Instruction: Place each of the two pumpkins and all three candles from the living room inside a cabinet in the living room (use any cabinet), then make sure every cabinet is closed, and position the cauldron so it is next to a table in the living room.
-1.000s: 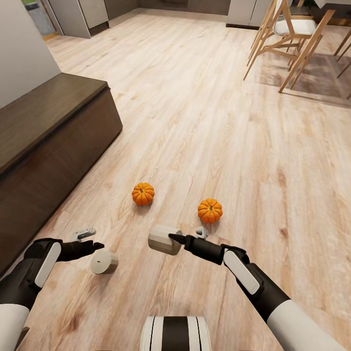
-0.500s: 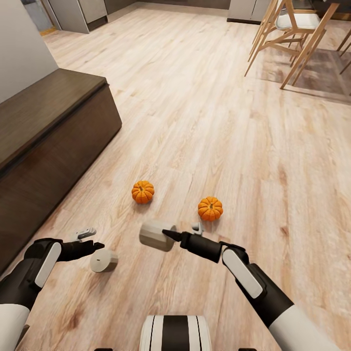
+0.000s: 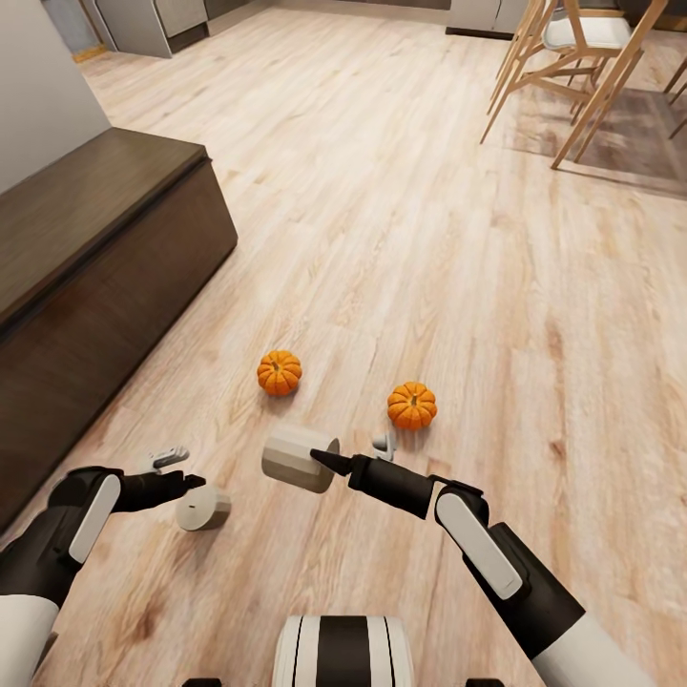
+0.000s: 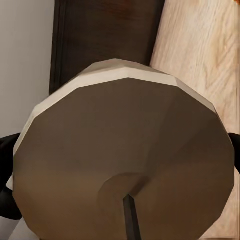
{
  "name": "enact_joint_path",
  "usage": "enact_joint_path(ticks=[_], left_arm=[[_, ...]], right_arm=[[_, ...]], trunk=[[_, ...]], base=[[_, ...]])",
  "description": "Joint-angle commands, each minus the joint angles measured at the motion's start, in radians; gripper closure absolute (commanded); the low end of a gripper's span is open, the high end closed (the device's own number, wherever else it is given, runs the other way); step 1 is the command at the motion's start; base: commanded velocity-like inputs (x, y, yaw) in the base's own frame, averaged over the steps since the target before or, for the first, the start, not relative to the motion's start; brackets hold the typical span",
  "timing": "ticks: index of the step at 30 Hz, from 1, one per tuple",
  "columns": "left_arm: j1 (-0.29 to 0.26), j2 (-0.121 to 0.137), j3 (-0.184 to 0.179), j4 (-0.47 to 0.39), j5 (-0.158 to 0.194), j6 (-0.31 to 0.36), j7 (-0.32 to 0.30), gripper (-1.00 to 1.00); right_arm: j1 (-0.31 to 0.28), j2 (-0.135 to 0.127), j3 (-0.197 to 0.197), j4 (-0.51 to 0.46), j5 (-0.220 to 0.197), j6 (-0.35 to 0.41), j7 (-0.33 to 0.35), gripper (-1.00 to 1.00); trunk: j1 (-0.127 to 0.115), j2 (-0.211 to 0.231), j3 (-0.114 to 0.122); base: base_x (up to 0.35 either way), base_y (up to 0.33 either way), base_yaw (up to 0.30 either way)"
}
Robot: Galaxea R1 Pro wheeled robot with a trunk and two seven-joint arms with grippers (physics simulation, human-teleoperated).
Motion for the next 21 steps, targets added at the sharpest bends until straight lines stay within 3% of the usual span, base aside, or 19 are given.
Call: enact_joint_path(ticks=[1, 9, 21], left_arm=[[0.0, 0.0, 0.002, 0.0, -0.01, 0.004, -0.011, -1.0], [-0.001, 0.002, 0.002, -0.002, -0.014, 0.001, -0.002, -1.0], [-0.001, -0.001, 0.002, 0.001, -0.014, -0.004, -0.002, -1.0]], right_arm=[[-0.001, -0.001, 0.001, 0.0, -0.009, 0.004, -0.001, 1.0], [-0.001, -0.001, 0.001, 0.001, -0.008, 0.003, -0.003, 1.0], [-0.001, -0.001, 0.001, 0.003, -0.007, 0.002, -0.003, 1.0]], trunk=[[0.0, -0.001, -0.005], [0.001, -0.001, -0.012], [0.007, -0.004, -0.059]], base=[[0.0, 0.0, 0.0], [0.0, 0.0, 0.0], [0.0, 0.0, 0.0]])
